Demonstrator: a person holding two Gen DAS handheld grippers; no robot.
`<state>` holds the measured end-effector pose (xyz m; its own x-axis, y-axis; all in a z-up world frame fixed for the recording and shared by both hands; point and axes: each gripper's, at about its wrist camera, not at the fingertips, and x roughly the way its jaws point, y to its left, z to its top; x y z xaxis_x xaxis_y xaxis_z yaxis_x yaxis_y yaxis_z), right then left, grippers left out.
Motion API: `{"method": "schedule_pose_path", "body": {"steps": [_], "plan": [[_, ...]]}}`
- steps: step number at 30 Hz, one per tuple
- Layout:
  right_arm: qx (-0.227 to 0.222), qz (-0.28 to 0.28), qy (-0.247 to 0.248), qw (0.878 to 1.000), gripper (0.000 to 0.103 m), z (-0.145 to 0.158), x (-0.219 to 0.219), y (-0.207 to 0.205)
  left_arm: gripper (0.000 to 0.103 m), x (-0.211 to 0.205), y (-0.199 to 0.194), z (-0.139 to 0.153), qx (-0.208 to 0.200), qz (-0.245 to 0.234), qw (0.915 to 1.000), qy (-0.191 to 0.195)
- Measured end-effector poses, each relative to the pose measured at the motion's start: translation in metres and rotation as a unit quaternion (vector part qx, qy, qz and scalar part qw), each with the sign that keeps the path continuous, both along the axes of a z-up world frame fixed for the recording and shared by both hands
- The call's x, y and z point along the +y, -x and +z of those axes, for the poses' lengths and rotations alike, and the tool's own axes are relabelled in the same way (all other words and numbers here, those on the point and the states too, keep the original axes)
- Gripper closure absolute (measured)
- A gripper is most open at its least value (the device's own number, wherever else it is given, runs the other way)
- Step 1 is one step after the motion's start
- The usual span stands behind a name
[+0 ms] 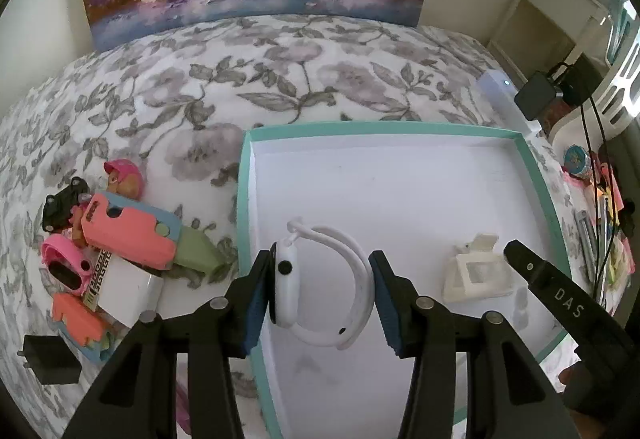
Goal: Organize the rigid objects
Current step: 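Place the smartwatch in the teal-rimmed tray with the left tool while the right tool places the clip there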
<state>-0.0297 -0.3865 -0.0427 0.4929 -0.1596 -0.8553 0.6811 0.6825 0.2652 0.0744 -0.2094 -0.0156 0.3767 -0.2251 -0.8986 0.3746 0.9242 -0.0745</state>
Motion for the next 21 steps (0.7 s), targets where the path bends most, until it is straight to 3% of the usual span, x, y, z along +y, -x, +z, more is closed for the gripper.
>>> {"method": "schedule_pose_path", "body": {"steps": [5, 11, 14, 15, 16, 17, 21], "plan": [[0.0, 0.006, 0.005, 1.0, 0.054, 0.003, 0.003, 0.0, 0.036, 0.001, 0.003, 0.003, -0.007, 0.0, 1.0, -0.001], [-0.002, 0.021, 0.016, 1.0, 0.053, 0.009, 0.008, -0.001, 0.035, 0.008, 0.004, 0.013, -0.015, 0.011, 0.9998, 0.005], [0.006, 0.033, 0.033, 0.999, 0.045, 0.011, 0.013, -0.004, 0.032, 0.021, 0.001, 0.019, -0.017, 0.032, 0.9993, 0.009], [0.009, 0.039, 0.039, 0.998, 0.041, 0.012, 0.016, -0.005, 0.027, 0.026, 0.0, 0.02, -0.017, 0.039, 0.999, 0.01], [0.012, 0.043, 0.044, 0.998, 0.04, 0.012, 0.018, -0.006, 0.013, 0.031, -0.002, 0.022, -0.018, 0.048, 0.9986, 0.011], [0.015, 0.049, 0.05, 0.997, 0.038, 0.012, 0.021, -0.007, 0.01, 0.036, -0.003, 0.023, -0.02, 0.057, 0.9981, 0.012], [0.023, 0.069, 0.063, 0.995, 0.033, 0.012, 0.032, -0.009, 0.01, 0.057, -0.008, 0.028, -0.025, 0.089, 0.9957, 0.006]]}}
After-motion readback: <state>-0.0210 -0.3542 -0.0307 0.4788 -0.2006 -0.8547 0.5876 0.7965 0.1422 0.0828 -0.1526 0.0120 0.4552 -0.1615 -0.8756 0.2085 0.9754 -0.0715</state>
